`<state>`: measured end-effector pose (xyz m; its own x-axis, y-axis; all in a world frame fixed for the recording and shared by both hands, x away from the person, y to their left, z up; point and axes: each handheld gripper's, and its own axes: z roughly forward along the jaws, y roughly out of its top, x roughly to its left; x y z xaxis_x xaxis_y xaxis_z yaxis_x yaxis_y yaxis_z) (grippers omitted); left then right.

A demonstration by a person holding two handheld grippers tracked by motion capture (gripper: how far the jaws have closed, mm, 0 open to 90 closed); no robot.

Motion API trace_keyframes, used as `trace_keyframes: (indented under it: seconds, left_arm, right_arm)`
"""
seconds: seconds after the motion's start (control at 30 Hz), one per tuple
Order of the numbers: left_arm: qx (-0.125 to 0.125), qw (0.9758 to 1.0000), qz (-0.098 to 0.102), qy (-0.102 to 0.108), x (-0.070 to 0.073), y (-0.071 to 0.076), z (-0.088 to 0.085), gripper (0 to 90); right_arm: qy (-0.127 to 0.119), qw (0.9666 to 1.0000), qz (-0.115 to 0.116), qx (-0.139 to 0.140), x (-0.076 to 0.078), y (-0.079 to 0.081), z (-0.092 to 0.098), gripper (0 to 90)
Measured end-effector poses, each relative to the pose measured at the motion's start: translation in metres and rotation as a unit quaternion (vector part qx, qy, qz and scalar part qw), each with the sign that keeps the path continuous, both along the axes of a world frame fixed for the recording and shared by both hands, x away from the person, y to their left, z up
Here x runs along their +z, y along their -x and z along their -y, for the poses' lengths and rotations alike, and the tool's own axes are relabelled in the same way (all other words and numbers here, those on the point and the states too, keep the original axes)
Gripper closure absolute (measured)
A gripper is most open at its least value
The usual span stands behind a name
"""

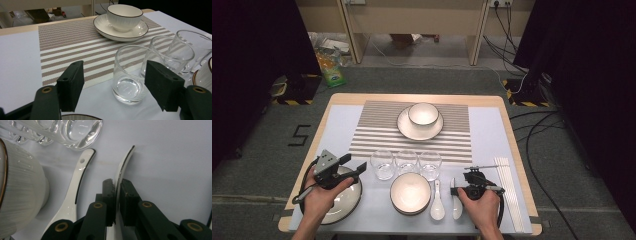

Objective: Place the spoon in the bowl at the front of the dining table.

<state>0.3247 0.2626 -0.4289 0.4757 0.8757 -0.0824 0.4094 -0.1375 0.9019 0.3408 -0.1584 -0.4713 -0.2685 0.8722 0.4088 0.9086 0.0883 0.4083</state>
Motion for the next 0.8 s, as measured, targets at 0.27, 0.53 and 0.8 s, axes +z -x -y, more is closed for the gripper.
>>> trace_keyframes:
  seconds: [0.27,0.53,0.8]
  left_arm:
    - [0.001,1.0000,0.003,0.006,0.001,0.000,-0.001,31.5]
    - [0.004,0.9999,0.006,0.008,0.002,0.001,-0.002,31.8]
    - [0.011,0.9998,0.007,0.012,0.002,0.001,-0.005,32.0]
  right_arm:
    - [-0.010,0.9999,0.003,-0.001,0.000,0.000,0.000,85.5]
    - [-0.013,0.9995,0.026,-0.010,0.003,0.002,0.004,85.6]
    - [-0.016,0.9983,0.053,-0.014,0.007,0.002,0.009,85.6]
